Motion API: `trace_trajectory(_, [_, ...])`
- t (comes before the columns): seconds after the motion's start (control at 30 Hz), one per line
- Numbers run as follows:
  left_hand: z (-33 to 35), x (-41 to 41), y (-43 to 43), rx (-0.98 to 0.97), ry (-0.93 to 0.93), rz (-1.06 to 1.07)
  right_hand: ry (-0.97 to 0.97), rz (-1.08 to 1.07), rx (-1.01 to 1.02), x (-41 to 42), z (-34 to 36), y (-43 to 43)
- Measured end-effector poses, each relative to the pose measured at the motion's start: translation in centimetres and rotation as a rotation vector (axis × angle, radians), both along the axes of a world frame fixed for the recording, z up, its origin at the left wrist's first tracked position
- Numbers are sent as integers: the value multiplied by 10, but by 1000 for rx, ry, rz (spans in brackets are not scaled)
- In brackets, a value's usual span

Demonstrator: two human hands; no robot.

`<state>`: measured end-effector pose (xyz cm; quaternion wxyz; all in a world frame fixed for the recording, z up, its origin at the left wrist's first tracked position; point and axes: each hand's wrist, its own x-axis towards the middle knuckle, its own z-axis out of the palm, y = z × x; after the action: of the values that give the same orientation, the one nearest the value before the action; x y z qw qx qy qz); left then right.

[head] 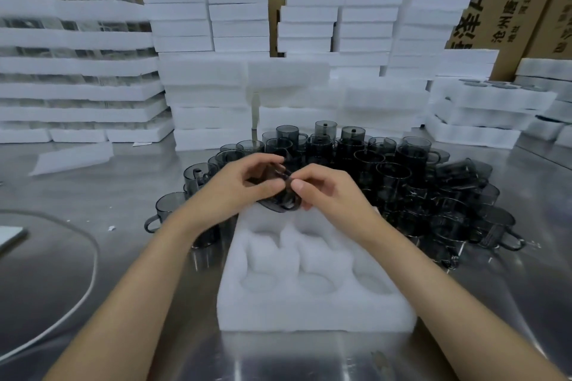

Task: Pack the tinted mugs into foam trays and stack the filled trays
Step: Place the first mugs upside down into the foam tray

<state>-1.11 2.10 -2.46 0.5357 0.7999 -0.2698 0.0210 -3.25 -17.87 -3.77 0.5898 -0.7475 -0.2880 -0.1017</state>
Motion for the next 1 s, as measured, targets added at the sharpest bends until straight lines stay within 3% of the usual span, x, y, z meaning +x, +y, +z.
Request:
trace_trajectory(0.23, [8, -3, 26, 177, 21, -86, -147, 122, -200, -1, -4, 2])
trace_trajectory(0.7, [7, -1, 27, 605, -28, -155, -205, 130, -367, -2, -3, 5])
trace_trajectory(1.0, [-2, -3, 14, 567, -27, -177, -77, 60, -615, -6, 3, 8])
